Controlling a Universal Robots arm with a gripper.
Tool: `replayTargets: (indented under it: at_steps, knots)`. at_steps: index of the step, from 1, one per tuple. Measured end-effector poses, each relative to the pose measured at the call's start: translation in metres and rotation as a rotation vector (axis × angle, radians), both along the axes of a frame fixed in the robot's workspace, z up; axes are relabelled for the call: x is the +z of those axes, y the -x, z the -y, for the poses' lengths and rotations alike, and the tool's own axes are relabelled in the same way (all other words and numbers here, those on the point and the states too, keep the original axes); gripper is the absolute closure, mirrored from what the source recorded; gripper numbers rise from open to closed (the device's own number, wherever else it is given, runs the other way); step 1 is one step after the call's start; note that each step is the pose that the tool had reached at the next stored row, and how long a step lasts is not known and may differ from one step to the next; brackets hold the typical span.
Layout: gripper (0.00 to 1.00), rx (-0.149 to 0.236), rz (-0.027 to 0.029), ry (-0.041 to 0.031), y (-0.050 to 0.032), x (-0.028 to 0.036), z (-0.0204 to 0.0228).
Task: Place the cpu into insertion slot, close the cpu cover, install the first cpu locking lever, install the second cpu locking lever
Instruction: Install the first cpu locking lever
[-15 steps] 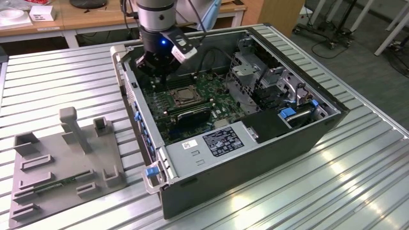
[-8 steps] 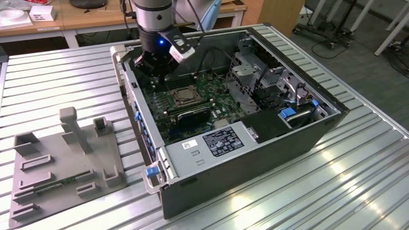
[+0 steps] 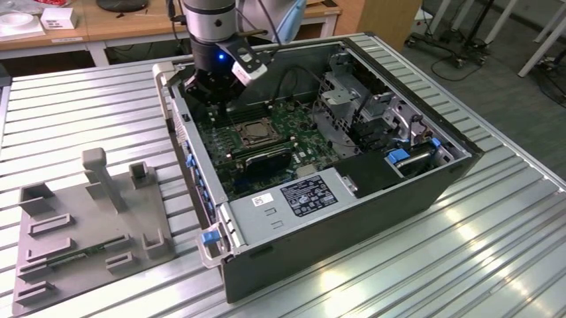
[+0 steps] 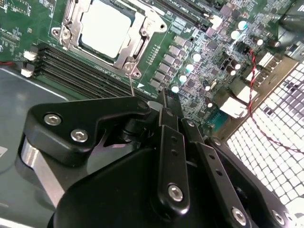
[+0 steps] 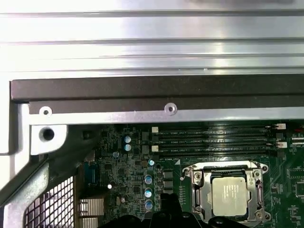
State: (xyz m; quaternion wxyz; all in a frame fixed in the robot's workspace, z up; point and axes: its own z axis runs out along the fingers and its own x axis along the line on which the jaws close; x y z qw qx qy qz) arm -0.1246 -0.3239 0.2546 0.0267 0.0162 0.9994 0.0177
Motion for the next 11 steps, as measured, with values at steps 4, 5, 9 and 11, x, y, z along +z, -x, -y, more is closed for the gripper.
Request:
replayTargets:
  at_steps: [4, 5, 9, 11]
  knots:
    - [0.89, 0.000, -0.0001, -0.0004, 0.0011, -0.0013, -0.0032]
    - [0.89, 0.000, -0.0001, -0.0007, 0.0012, -0.0016, -0.0043]
    - [0.89, -0.001, 0.0000, -0.0018, 0.0016, -0.0028, -0.0101]
    - [0.89, -0.001, 0.0000, -0.0021, 0.0019, -0.0034, -0.0123]
